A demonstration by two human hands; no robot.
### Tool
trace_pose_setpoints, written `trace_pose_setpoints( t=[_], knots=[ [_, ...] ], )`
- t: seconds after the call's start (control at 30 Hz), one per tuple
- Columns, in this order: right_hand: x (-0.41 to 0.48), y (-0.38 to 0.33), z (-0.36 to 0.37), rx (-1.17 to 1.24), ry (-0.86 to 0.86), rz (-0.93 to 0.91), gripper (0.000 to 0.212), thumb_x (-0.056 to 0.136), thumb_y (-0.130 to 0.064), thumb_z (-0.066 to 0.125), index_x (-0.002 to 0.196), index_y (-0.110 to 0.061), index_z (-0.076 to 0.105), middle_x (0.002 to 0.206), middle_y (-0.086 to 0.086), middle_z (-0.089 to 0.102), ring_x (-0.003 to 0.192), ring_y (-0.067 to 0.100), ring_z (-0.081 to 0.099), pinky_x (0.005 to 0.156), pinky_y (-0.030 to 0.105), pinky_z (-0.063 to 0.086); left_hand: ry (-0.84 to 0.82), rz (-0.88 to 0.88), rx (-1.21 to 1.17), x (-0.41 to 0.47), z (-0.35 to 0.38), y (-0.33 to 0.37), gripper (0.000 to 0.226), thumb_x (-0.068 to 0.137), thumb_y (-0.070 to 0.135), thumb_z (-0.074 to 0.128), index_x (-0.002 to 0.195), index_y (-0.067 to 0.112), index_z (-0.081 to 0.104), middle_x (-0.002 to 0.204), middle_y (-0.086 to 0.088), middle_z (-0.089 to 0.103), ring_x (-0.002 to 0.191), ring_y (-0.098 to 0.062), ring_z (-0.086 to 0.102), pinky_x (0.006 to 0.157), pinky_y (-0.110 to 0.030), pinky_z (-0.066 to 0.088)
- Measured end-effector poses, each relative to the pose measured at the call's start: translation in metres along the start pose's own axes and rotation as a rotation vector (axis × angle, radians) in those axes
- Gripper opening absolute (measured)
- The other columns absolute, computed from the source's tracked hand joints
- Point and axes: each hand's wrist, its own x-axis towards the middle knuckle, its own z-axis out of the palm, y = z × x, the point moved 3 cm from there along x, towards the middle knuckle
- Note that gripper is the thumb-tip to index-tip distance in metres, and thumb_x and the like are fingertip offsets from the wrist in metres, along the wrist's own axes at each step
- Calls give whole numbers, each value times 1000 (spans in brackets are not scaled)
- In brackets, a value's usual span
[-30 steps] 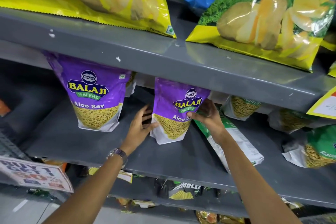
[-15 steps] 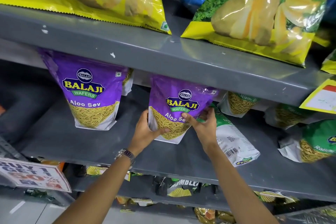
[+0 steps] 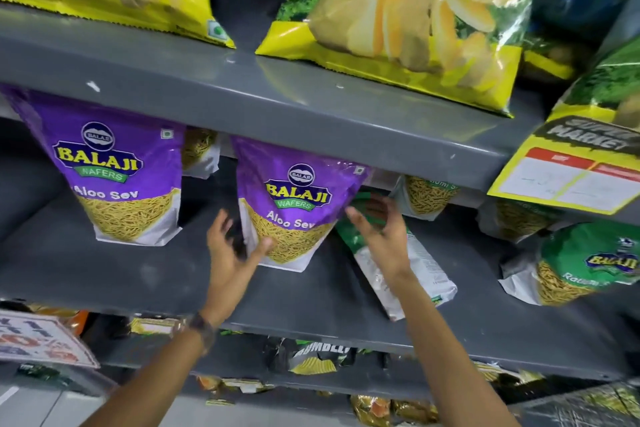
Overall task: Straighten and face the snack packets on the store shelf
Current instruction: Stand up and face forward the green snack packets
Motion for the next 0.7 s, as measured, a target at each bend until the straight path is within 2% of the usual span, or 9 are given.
trace_pose_setpoints(
  t=[0.1, 0.2, 0.3, 0.37, 0.43, 0.47, 0.53, 0.6, 0.7],
  knots=[
    [16, 19, -67, -188, 202, 53, 37, 76, -24, 76, 105, -14, 57, 93, 0, 65, 92, 21, 65, 74, 29, 49, 211, 43, -45, -70, 30, -3, 52, 78, 14, 67, 117, 37, 40, 115, -8, 52, 97, 3, 57, 87, -15, 45],
    [31, 58, -127, -468, 290, 282, 50, 72, -41, 60, 114, -14, 58, 107, 15, 68, 104, 36, 61, 79, 36, 43, 19, -53, -29, -100, 92, -5, 49, 81, -3, 65, 106, 34, 47, 102, 0, 57, 88, 0, 60, 74, -7, 46],
    [42, 101, -148, -450, 41, 574, 70, 79, -54, 61, 133, -11, 49, 122, 17, 58, 99, 33, 59, 82, 37, 45, -66, -296, -50, -77, 158, -2, 34, 78, 3, 71, 94, 21, 48, 101, -5, 53, 96, -19, 55, 77, -22, 44],
    [43, 119, -145, -323, -161, 644, 68, 81, -60, 58, 129, -12, 54, 114, 10, 58, 88, 23, 59, 80, 33, 48, -68, -429, -99, -55, 192, -6, 23, 76, 9, 74, 89, 16, 56, 100, -14, 62, 101, -27, 61, 82, -34, 47],
    [42, 128, -140, -281, -262, 628, 57, 80, -59, 59, 117, -16, 62, 115, 5, 65, 101, 21, 62, 97, 36, 46, -25, -558, -137, -40, 208, -10, 27, 75, 21, 76, 94, 7, 65, 101, -18, 69, 100, -29, 66, 76, -33, 49],
    [40, 127, -139, -279, -277, 608, 50, 79, -58, 61, 108, -17, 63, 107, 2, 67, 95, 14, 64, 95, 28, 46, -5, -625, -135, -37, 208, -12, 31, 74, 27, 77, 94, 7, 66, 97, -14, 69, 96, -28, 66, 72, -32, 49],
    [37, 123, -137, -216, -259, 606, 38, 77, -53, 66, 96, -21, 60, 83, -6, 66, 63, -2, 64, 63, 9, 48, 6, -675, -114, -36, 205, -13, 35, 71, 29, 79, 94, 4, 67, 84, -6, 65, 80, -20, 67, 59, -27, 46],
    [31, 118, -138, -80, -253, 601, 29, 74, -41, 74, 90, -19, 63, 71, -8, 71, 52, -1, 66, 43, 12, 47, -60, -648, -127, -40, 201, -11, 29, 73, 20, 78, 95, 4, 69, 82, -6, 66, 62, -12, 64, 51, -22, 47],
    [13, 112, -144, 17, -275, 545, 21, 70, -33, 79, 81, -19, 69, 72, -4, 77, 69, 13, 73, 61, 26, 58, -82, -622, -116, -58, 193, -6, 26, 74, 17, 76, 96, 6, 68, 81, -7, 69, 62, -12, 63, 54, -22, 49]
  ],
)
